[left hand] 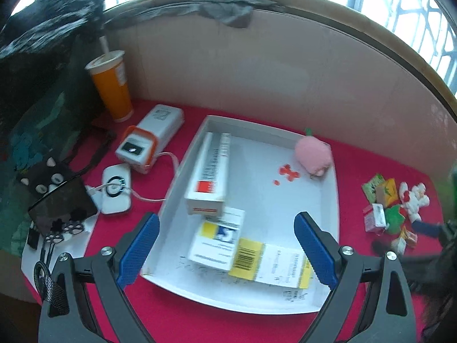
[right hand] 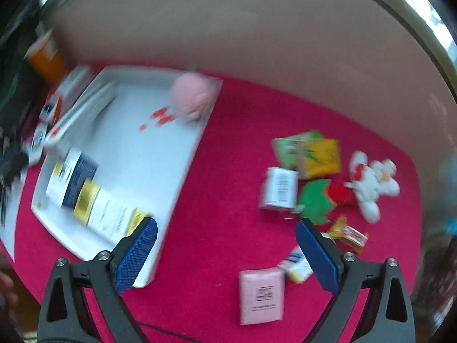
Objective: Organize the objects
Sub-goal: 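Move both open tools toward the loose items beside the tray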
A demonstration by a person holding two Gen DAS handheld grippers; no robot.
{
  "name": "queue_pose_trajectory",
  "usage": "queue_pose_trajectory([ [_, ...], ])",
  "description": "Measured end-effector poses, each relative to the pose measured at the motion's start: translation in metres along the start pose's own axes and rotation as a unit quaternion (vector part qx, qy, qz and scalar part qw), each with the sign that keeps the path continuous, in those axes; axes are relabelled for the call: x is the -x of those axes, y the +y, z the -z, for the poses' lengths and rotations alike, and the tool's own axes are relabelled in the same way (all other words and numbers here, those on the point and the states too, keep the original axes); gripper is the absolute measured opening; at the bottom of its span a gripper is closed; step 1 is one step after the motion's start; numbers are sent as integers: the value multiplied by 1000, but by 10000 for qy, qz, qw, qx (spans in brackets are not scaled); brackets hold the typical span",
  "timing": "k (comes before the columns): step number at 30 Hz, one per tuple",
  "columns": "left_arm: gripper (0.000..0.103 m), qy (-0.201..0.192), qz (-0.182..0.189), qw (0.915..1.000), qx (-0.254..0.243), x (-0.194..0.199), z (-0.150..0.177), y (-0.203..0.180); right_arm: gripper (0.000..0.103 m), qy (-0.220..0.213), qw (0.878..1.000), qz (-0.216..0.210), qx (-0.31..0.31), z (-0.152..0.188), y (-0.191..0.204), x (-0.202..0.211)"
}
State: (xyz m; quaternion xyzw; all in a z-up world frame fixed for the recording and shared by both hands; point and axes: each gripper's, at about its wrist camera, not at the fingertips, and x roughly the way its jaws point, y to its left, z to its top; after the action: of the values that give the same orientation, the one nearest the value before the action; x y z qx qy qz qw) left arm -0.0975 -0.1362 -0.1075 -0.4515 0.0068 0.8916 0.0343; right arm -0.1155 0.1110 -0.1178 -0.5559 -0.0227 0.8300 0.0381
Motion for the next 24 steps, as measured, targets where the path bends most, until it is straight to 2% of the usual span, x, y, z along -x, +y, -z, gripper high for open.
queue_pose_trajectory([
  [5, 95, 174, 358, 9983, -427, -10, 9, -55, 100, -131, 9942, 113, -1060, 7, -73, 8],
  [9, 95, 406, 755, 9921, -916, -18, 26, -109, 100, -8, 9857, 264, -1666, 24, -125, 7],
  [13, 95, 901, 1110, 9813, -1288, -29, 55, -157, 100, 116, 9789, 332, -2011, 44, -169, 1],
  [16, 95, 1314, 1241, 9749, -1301, -37, 77, -180, 100, 199, 9755, 280, -2172, 58, -195, -4],
  [18, 95, 1552, 1259, 9726, -1188, -42, 90, -189, 100, 281, 9721, 11, -2327, 66, -209, -9],
  [21, 95, 1744, 1247, 9706, -1095, -47, 105, -200, 97, 484, 9654, -682, -2468, 72, -216, -18],
  [23, 95, 1812, 1210, 9707, -1013, -48, 112, -204, 88, 639, 9641, -1113, -2323, 69, -208, -25],
  [24, 95, 1843, 1184, 9708, -976, -48, 115, -206, 87, 734, 9627, -1314, -2248, 67, -203, -30],
])
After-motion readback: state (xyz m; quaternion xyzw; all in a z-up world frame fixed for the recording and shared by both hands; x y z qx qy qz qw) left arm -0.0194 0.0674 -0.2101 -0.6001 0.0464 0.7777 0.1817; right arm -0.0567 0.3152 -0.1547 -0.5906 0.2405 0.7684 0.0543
